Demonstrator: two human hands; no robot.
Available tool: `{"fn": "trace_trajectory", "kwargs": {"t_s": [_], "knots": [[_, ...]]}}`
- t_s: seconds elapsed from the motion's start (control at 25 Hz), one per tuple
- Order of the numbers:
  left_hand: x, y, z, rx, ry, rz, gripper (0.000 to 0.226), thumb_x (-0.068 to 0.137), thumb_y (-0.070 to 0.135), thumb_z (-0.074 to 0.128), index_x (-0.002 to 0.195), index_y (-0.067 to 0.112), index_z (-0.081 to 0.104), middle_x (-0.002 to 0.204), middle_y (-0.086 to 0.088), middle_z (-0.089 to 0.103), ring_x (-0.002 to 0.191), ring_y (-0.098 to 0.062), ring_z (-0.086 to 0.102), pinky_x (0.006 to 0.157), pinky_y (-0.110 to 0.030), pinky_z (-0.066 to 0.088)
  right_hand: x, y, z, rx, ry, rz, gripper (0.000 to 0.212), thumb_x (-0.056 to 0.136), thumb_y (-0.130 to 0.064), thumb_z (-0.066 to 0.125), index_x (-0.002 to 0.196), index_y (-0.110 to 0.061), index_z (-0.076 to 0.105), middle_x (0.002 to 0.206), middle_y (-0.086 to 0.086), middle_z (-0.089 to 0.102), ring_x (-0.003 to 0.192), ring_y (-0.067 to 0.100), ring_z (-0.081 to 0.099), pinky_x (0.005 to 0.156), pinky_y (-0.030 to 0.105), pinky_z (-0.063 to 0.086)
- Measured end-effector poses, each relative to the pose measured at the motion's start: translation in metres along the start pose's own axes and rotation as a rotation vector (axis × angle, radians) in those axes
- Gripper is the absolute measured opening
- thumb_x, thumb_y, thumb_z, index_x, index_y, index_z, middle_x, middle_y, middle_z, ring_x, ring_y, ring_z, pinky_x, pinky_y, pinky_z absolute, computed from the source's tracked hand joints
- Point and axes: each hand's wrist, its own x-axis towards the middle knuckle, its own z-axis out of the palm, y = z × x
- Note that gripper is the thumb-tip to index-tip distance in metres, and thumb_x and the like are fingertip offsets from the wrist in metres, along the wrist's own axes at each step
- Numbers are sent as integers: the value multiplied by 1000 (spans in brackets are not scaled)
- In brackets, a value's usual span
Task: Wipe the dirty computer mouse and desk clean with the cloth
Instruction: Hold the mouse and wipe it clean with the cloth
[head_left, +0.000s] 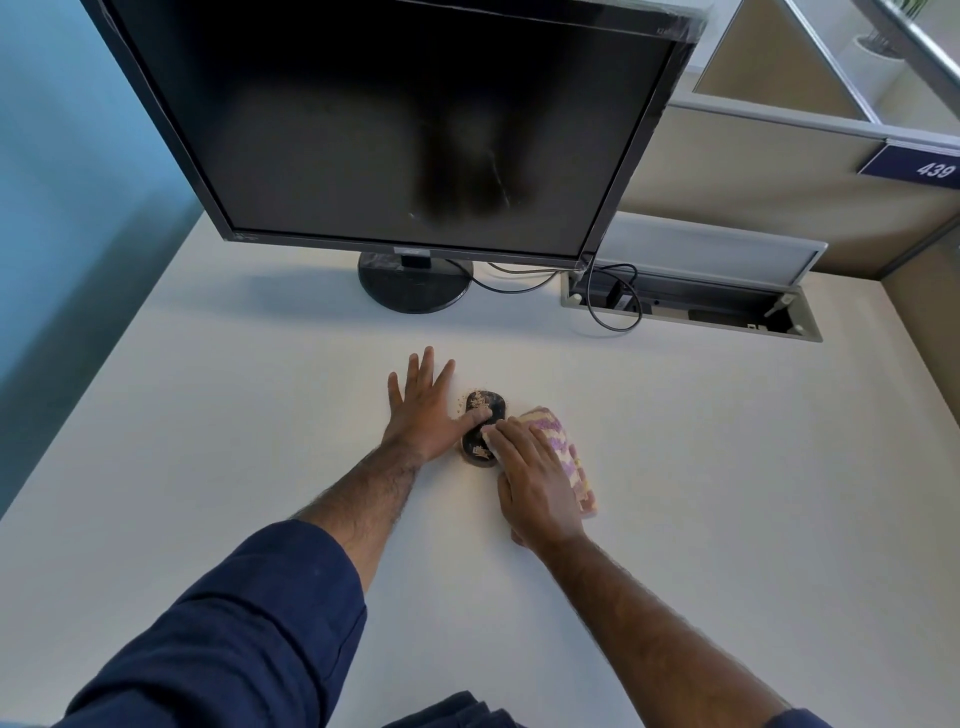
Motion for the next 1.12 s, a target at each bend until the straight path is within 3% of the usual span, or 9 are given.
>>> {"fn": "trace_trajectory", "kwargs": {"t_s": [0.32,0.52,0.68,0.84,0.96,1.12], "knots": [[4,0,-4,2,-37,-41,118,78,89,45,163,27,-8,168,-4,-25,154,-23,-26,119,-55,-17,-4,-5,16,-111,-45,-94,51,91,5,62,141,4,52,145,20,54,138,34,49,115,47,39],[4,1,-3,-2,-38,-50,120,79,87,48,162,26,-12,168,-4,-25,154,-24,-26,120,-55,-15,-18,4,19,-217,-65,-288,47,99,-2,38,145,4,47,150,21,49,142,33,42,121,43,23],[5,3,-6,-17,-38,-53,122,79,85,53,161,26,-15,168,-5,-26,154,-25,-26,121,-56,-14,-18,14,8,-188,-110,-373,43,98,0,47,140,5,54,145,20,55,136,34,50,112,45,42],[3,4,-7,-30,-49,-58,123,78,85,53,161,26,-15,168,-5,-26,154,-25,-26,121,-55,-14,-7,18,-8,-90,-71,-259,35,86,6,66,121,4,68,125,18,68,121,35,63,99,47,53],[2,3,-6,-36,-44,-64,123,78,86,53,161,25,-14,168,-5,-26,154,-25,-26,122,-56,-13,-1,15,-7,-62,-39,-171,40,84,8,67,124,5,66,130,18,66,124,36,61,105,47,50],[2,4,-6,-49,-43,-59,123,78,86,53,161,25,-15,168,-5,-26,154,-24,-26,121,-55,-15,-6,3,8,-88,-57,-195,43,90,5,65,132,3,62,137,18,62,132,34,55,111,46,44]]}}
